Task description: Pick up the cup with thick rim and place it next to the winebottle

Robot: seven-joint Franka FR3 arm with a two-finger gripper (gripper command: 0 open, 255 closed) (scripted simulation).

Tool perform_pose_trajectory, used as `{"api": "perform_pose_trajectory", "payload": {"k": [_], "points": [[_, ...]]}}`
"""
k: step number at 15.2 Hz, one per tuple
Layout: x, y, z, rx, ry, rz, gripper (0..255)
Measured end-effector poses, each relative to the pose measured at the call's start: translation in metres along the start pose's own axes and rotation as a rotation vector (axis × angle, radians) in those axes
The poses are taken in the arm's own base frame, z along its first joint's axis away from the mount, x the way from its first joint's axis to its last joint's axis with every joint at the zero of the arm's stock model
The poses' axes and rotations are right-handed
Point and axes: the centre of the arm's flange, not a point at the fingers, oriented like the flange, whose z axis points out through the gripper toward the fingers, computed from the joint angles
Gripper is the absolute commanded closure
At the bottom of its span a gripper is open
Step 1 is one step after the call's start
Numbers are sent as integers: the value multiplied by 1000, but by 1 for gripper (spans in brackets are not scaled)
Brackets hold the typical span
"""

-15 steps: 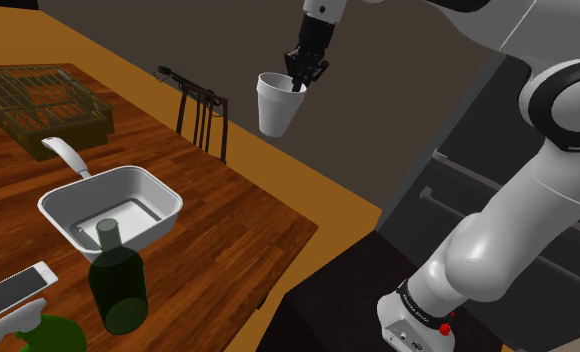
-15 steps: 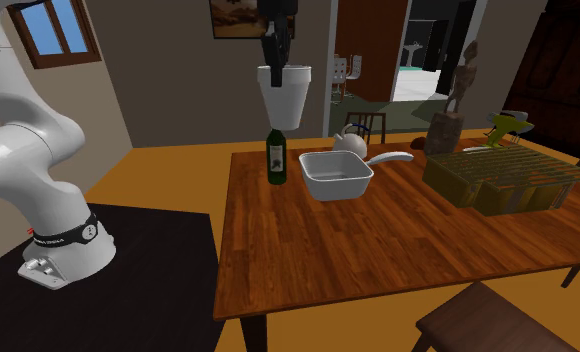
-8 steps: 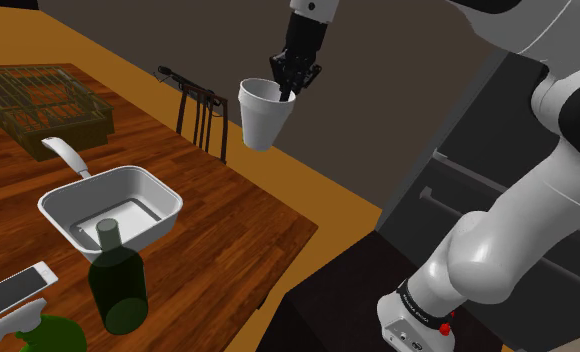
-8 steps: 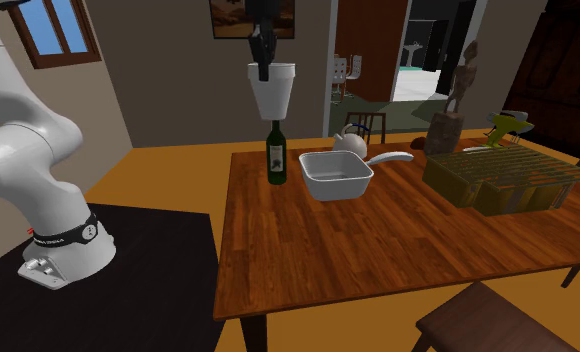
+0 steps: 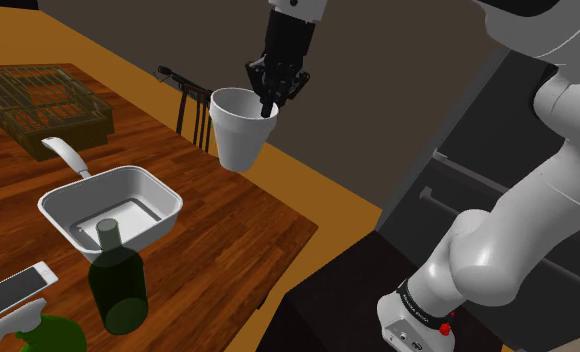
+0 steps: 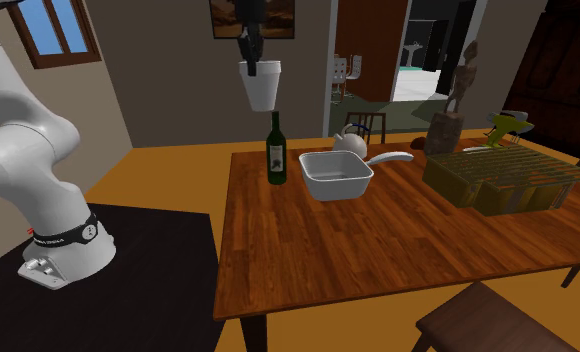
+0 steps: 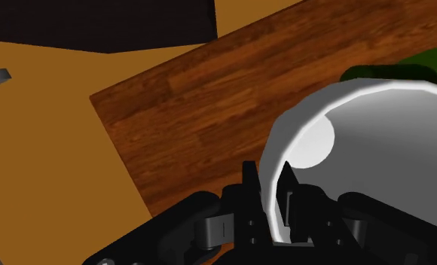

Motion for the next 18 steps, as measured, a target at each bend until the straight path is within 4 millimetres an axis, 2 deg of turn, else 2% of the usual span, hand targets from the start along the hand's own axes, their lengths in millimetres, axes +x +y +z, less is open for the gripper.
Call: {"api": "perform_pose_trajectory", "payload": {"k": [10,12,15,18], "points": [[-75,-109,4,-1,0,-1,255],[-88,-136,7,-1,0,-2,255],[-98,-149,16,0,0,1,255],[-100,-149,31,0,0,1,255]]}}
